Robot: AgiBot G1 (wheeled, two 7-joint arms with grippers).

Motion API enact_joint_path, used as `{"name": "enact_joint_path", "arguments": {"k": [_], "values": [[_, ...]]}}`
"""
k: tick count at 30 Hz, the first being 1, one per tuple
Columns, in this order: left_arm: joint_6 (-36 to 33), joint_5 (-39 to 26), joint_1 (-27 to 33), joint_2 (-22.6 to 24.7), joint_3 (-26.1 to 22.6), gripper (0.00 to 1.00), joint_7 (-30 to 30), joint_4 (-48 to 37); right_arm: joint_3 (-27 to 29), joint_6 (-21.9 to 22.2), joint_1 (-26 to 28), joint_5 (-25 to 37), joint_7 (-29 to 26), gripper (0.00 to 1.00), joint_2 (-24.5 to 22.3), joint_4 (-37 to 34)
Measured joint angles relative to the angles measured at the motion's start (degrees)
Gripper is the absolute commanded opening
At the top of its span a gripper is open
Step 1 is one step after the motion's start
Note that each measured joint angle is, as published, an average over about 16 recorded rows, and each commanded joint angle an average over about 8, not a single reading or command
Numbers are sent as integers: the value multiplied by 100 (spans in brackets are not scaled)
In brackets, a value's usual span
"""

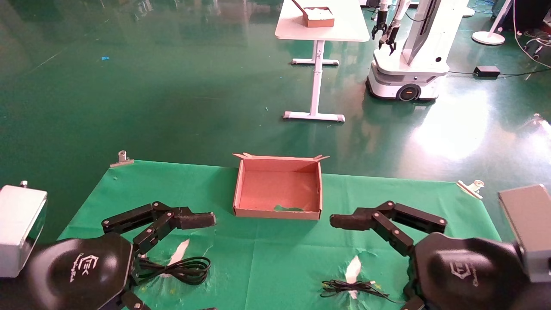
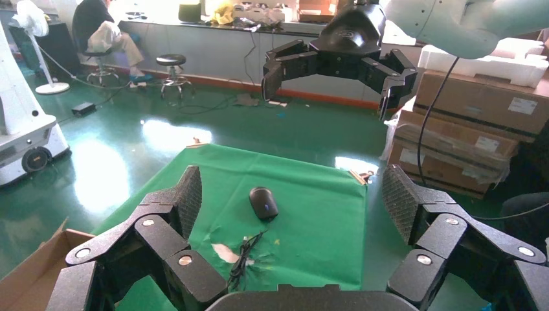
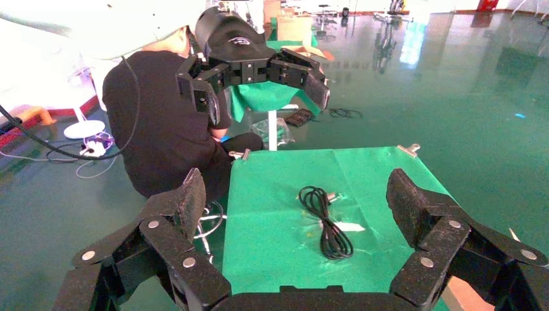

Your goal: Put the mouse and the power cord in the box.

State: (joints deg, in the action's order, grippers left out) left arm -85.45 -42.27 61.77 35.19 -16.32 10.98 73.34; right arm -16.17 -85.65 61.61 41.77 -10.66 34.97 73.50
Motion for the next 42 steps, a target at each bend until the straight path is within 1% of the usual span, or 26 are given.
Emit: {"name": "enact_joint_path", "arguments": {"k": [42], "values": [[-2,3,-1,-1,2,100,-2,1,-11,-11,-3,34,16,100,-7,15]]}}
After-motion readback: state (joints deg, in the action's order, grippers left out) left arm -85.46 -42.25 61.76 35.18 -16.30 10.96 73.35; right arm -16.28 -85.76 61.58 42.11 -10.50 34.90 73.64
